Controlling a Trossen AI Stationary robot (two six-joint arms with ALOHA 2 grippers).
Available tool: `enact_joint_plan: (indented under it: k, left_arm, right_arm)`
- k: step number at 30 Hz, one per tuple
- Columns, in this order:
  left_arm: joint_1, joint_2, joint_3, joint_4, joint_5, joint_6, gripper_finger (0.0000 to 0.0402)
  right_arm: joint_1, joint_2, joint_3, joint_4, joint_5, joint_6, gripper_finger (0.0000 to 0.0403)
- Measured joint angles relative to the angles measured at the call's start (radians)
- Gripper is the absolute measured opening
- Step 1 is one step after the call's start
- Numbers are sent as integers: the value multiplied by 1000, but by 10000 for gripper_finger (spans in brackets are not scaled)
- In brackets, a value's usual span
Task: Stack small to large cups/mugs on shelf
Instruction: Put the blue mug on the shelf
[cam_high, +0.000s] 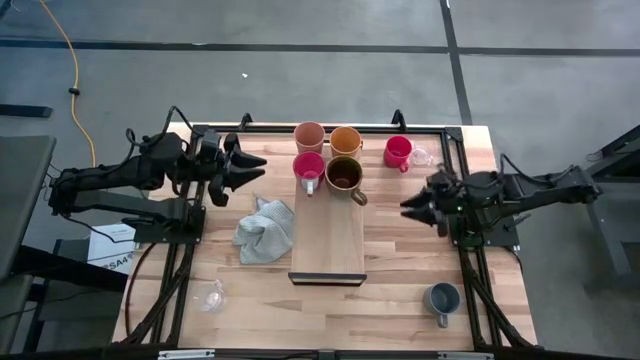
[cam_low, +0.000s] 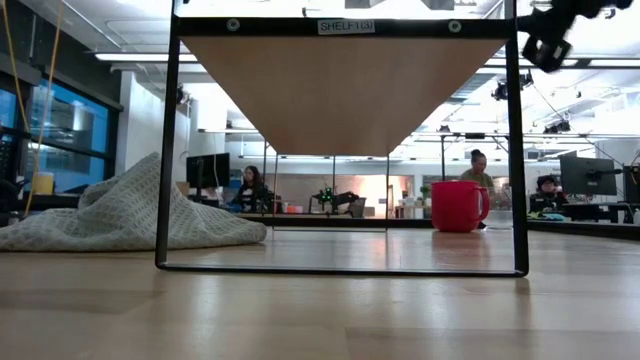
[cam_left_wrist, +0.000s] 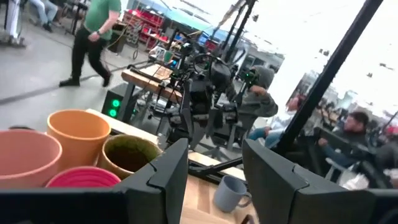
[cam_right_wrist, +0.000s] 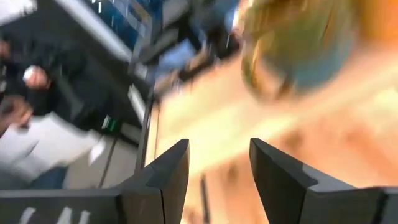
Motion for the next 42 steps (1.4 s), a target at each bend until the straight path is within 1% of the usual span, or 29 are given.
enact_joint_plan:
  k: [4,7,10,12,15,18,21,26,30,32,35,37,39,42]
  left_arm:
    - [0,6,0,1,-4,-9,140]
    - [0,9,0,-4,-2,-5,140]
    - [0,13,1,-20,-16,13,140]
    - [0,15,0,-37,-26,14,140]
    - [0,12,0,-61,-33,15,140]
    - [0,14,0,-89,-34,18,140]
    - [0,13,0,-99,-34,24,140]
    - [0,14,0,-119,-34,43,140]
    - [0,14,0,-125,-34,44,140]
    - [0,14,0,-124,-34,44,140]
    - [0,14,0,-124,-33,48,140]
    - [0,14,0,-124,-33,49,140]
    - [0,14,0,-124,-33,50,140]
    - [0,14,0,-124,-33,51,140]
  right_arm:
    - [22,28,0,-125,-158,80,161]
    - [66,69,0,-194,-286,155,161]
    - [145,126,0,-217,-415,251,159]
    - [217,167,0,-218,-482,329,154]
    - [341,221,0,-222,-531,425,142]
    - [447,265,0,-231,-531,536,133]
    - [523,298,0,-242,-503,631,131]
    - [576,343,7,-275,-483,760,131]
    - [590,400,67,-405,-440,795,131]
    - [590,430,115,-484,-413,798,131]
    - [590,475,208,-597,-340,791,131]
    - [597,507,247,-654,-317,779,133]
    - [607,536,261,-669,-317,772,143]
    - [628,577,250,-633,-321,771,173]
